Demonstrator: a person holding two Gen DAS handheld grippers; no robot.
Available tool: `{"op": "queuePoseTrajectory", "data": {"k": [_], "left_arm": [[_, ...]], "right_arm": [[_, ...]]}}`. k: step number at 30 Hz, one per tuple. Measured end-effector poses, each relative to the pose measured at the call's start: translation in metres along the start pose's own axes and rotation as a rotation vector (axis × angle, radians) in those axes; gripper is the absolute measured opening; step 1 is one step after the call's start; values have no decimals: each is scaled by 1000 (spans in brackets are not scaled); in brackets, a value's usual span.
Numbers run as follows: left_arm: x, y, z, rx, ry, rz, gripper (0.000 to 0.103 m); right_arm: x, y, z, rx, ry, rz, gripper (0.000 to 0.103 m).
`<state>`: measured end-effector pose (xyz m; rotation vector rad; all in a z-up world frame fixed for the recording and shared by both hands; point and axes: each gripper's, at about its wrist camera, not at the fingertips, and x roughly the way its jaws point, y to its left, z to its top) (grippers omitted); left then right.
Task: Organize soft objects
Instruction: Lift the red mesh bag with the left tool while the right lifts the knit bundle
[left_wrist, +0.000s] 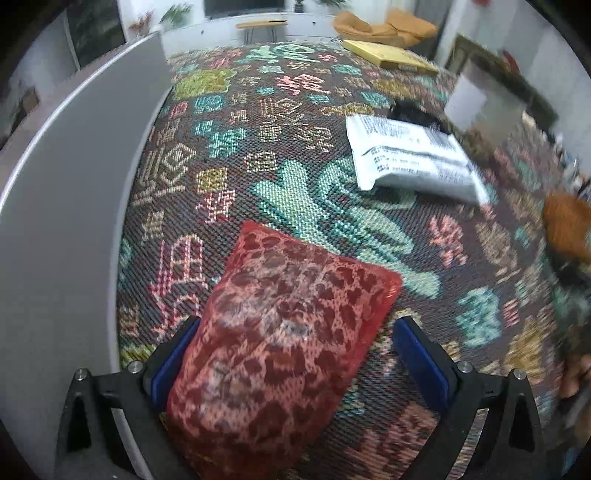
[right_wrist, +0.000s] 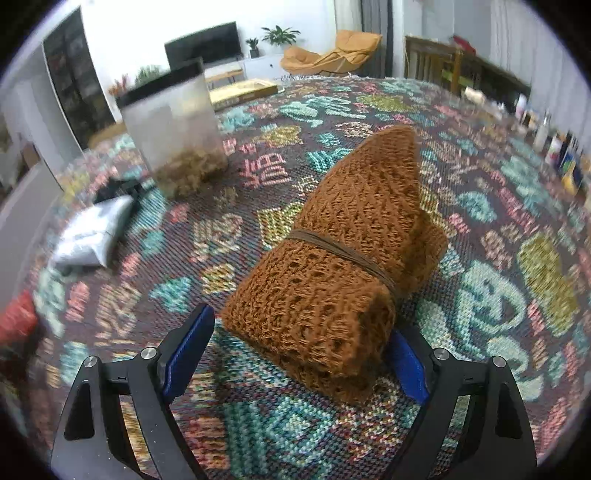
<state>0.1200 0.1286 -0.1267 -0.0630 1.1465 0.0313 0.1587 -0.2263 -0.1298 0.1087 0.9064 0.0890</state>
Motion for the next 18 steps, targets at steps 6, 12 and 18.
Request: {"op": "queuePoseTrajectory", "data": {"k": [6,12,18], "left_arm": [[-3,6,-9,-11,-7,25,100],[-14,13,-20,-5,-62,16,74],[-35,27,-27,-75,-68,-105,36]], "right_arm": [[-9,-37,7,201,63,196,90],[-4,-36,34,179,193,152,90],[20,-28,50,168,228,155,57]]}}
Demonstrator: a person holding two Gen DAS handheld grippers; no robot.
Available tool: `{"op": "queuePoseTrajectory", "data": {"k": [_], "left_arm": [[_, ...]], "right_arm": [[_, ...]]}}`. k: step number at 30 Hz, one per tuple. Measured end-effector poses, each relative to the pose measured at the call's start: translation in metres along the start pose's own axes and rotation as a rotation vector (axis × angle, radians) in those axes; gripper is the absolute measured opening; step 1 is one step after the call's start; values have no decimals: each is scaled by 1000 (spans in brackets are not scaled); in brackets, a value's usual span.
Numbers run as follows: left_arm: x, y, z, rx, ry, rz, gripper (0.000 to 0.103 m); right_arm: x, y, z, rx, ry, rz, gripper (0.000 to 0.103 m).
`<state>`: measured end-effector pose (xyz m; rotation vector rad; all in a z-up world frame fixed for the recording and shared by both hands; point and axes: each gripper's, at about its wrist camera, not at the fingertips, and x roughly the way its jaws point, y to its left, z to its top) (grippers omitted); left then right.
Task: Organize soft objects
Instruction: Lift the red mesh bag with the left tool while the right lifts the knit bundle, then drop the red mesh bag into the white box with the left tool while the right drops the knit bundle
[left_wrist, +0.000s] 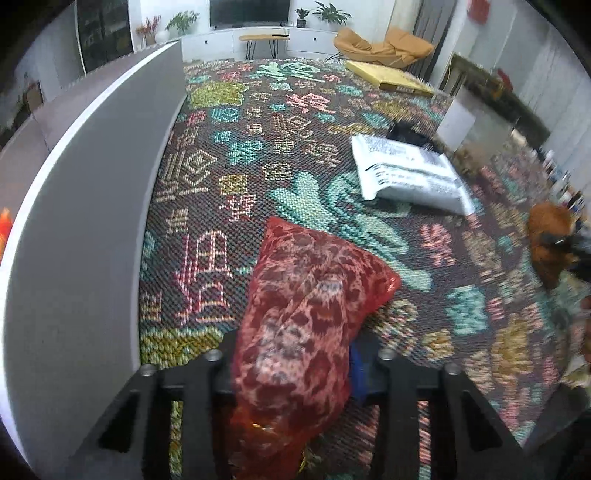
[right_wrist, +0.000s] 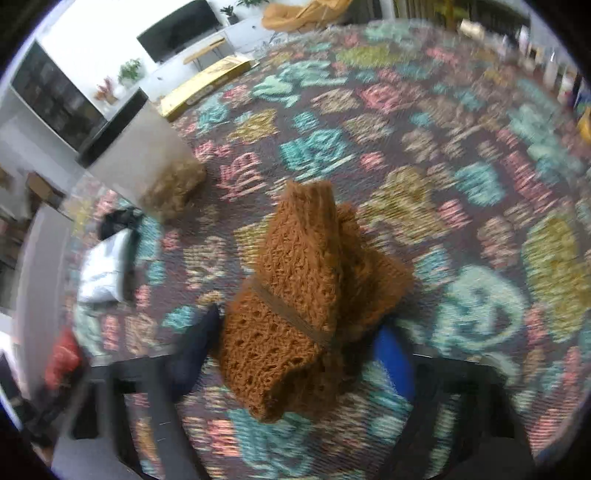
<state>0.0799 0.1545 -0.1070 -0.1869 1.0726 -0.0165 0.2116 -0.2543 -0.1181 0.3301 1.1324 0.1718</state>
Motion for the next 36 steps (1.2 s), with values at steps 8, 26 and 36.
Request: {"op": "queuePoseTrajectory", "data": {"k": [8,26,36], "left_arm": [[-83,23,5,-153,-124,-278,36],[-218,216,-52,-361,-291,367,102],[-186,103,-24,-176,-325,63,102]], "right_arm": [[-67,91,-10,-206,-121,85,56],[-85,390,-90,-516,-4,592,85],[-15,185,-70,-400,-113,-43,85]]}}
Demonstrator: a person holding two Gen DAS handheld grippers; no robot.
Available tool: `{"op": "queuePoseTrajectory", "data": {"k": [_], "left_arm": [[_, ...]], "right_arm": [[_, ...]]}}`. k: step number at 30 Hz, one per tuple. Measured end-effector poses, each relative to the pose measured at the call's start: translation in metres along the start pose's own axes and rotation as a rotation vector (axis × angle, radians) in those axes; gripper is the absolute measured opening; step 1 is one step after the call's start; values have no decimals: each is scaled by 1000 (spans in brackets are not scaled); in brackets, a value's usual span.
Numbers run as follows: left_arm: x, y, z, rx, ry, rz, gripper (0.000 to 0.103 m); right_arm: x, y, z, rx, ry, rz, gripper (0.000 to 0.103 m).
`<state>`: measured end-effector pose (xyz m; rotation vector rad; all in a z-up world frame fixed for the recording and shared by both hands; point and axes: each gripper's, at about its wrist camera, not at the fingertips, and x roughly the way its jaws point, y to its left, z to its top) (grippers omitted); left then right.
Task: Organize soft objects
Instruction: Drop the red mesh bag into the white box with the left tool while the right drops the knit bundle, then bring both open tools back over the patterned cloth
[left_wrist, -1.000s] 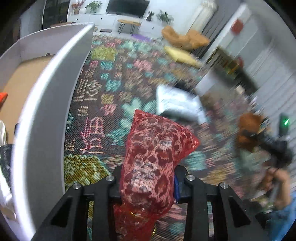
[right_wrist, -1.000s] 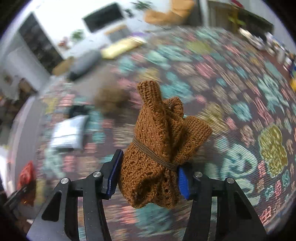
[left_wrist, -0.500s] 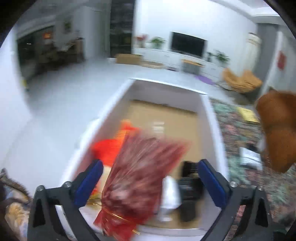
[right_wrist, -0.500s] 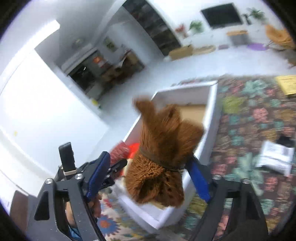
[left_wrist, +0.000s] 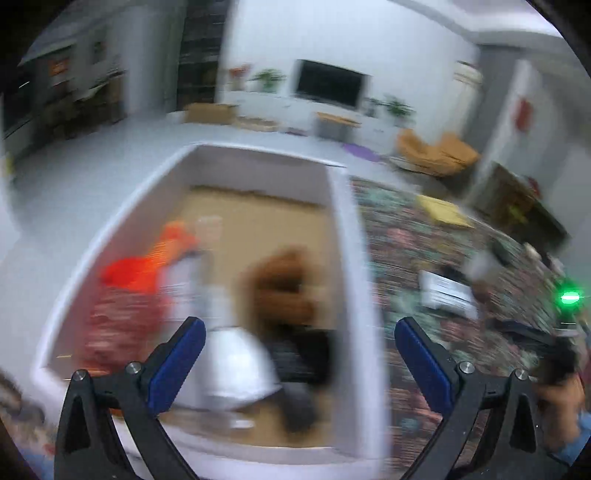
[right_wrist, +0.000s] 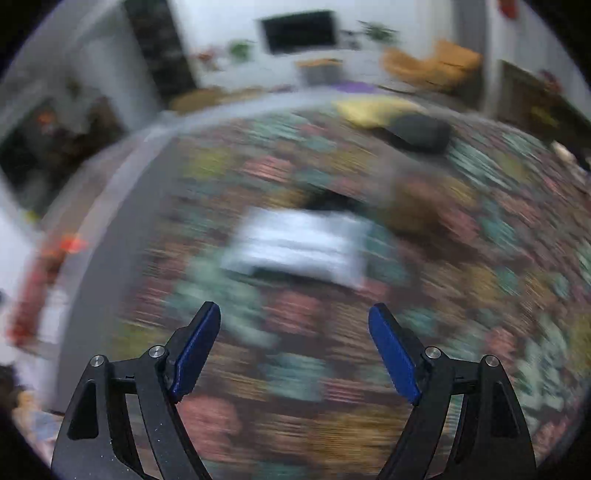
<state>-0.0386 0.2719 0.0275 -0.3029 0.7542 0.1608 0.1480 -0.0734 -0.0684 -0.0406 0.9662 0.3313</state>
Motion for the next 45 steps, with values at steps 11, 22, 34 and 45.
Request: {"op": "queuePoseTrajectory", "data": {"k": [11,22,34,45], "left_arm": [[112,-167,-65,230,256,-200,102],[204,-182,-71,316,212,6,103],[206,-179,-70,309,195,7,103],[222,-178,-2,254,218,27,103]], "right_arm": [[29,-99,-53,106,-14,-239,88],[23,-95,-62,118,-36,-243,92],[23,-94,-62,118,-36,-243,92],[23,-95,-62,118,-36,-243,92]]}}
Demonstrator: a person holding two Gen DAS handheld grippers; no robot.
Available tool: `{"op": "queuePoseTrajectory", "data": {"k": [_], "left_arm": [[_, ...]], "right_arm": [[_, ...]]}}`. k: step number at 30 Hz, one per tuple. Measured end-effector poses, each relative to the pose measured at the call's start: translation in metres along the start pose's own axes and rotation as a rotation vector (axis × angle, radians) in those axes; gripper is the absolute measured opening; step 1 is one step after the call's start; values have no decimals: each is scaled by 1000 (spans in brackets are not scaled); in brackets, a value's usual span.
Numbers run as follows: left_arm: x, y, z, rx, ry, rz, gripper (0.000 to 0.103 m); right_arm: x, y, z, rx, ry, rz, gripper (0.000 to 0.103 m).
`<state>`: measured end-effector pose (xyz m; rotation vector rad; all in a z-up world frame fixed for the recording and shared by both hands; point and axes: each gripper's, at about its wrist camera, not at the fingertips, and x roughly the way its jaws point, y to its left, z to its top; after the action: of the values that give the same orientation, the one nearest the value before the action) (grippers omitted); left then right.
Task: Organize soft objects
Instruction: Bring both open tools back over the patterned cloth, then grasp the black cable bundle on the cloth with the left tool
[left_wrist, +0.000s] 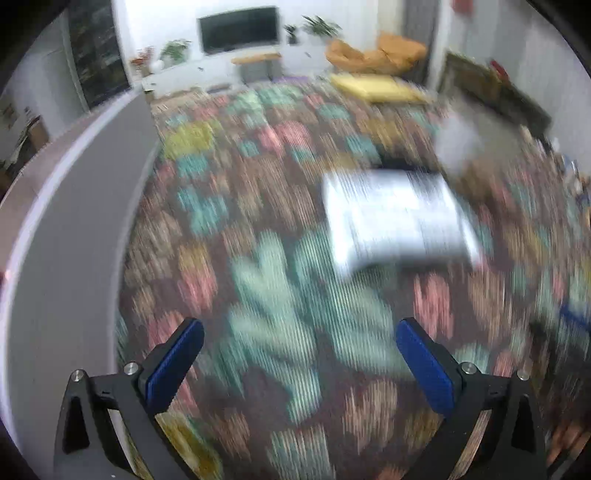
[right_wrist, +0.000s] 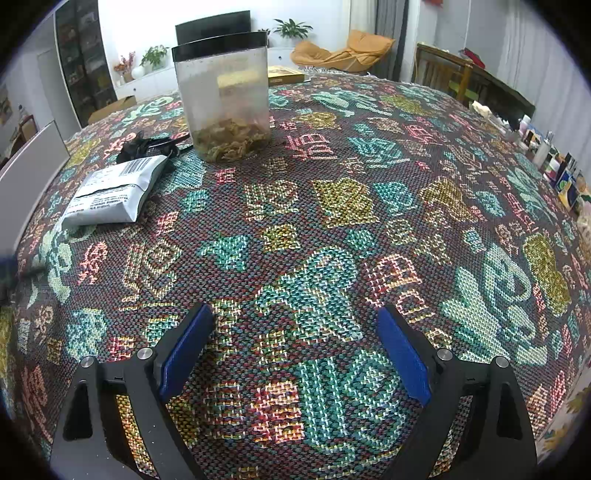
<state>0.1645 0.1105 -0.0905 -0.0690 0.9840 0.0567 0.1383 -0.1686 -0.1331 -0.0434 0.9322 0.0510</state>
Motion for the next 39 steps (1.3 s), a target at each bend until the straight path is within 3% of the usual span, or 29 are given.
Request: {"op": "queuePoseTrajectory", "data": {"k": [2,6,9,12,15,17,20,26,29,33,37,39], "left_arm": [[7,11,40,-66,-25,1,103],[59,29,92,-136,50,77,103],[98,34,95,-146,136,123,103],[92,28,81,-169,102,59,102],[73,-9,53,-14,117,-71,102],[59,-45,31,191,148,-200,102],[44,-63,23,284,154,-315,102],[42,-45,81,212,17,-241,102],[70,-54,99,290,90,-229,102],[97,-85,101,405,117,-241,102],[110,-100,104,393,122,-270,102],[114,-106,104,401,105,-243,102]], "right_arm": [[0,0,0,0,0,0,92],[0,0,0,0,0,1,92],[0,-1,0,1,0,1,92],[0,-1,0,1,0,1,93],[1,1,0,2,1,4,94],[0,1,1,2,1,4,94],[1,1,1,3,1,6,93],[1,1,1,3,0,8,93],[1,1,0,4,0,8,94],[1,0,0,4,0,7,94],[1,0,0,4,0,8,94],[1,1,1,4,0,8,94]]}}
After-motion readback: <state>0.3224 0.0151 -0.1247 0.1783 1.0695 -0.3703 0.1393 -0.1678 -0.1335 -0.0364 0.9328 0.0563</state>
